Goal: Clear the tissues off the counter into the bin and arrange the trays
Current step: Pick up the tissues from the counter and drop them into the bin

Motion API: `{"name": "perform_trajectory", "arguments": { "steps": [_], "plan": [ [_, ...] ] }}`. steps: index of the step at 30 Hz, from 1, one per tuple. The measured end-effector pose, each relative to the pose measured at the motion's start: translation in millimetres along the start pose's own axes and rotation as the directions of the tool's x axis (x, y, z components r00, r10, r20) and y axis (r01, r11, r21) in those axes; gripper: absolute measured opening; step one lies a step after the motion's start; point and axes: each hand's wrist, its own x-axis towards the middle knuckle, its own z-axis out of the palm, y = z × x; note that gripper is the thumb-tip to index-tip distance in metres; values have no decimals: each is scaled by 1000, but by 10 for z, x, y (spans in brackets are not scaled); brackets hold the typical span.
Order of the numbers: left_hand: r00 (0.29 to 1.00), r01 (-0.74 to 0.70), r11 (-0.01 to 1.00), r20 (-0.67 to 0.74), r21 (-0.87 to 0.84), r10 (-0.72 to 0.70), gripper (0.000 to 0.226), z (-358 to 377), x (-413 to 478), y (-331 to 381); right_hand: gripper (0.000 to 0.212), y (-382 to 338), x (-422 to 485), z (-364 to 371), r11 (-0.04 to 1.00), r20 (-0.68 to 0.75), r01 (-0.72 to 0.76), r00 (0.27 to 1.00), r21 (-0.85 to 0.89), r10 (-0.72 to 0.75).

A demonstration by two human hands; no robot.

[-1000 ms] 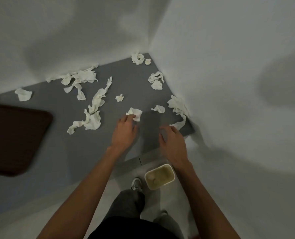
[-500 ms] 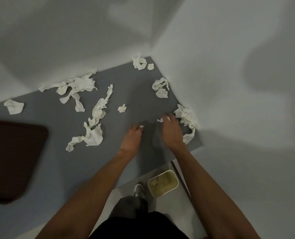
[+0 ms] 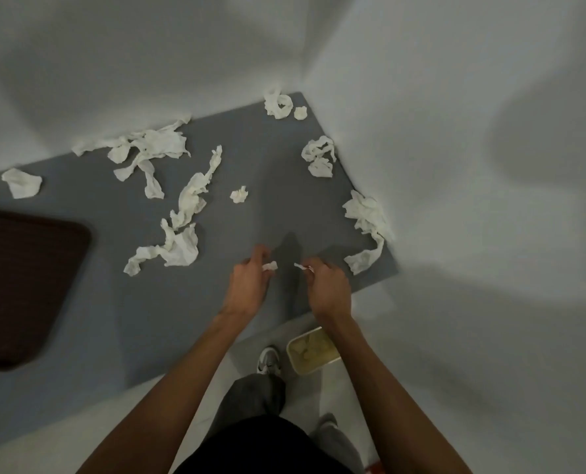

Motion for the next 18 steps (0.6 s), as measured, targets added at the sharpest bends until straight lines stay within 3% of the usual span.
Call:
{"name": "perform_trajectory", "arguments": {
  "steps": [4, 6, 13, 18],
  "plan": [
    [998, 52, 997, -16, -56, -53, 10, 108, -554, 242, 10, 216, -680, -172, 962, -121, -12, 992, 274, 47],
    [997, 66, 989, -19, -132, -69, 10, 211, -856, 346, 9, 402, -993, -237, 947, -147, -53, 984, 316, 104],
    [982, 186, 961, 4, -207, -189, 17, 892, -1917, 433, 26, 1373, -1857, -104, 942, -88, -188, 972, 277, 219],
    [980, 197, 964, 54, -178, -191, 10, 1514, -2351, 283, 21, 2120, -2184, 325, 952, 10, -251, 967, 173, 253]
  ]
}}
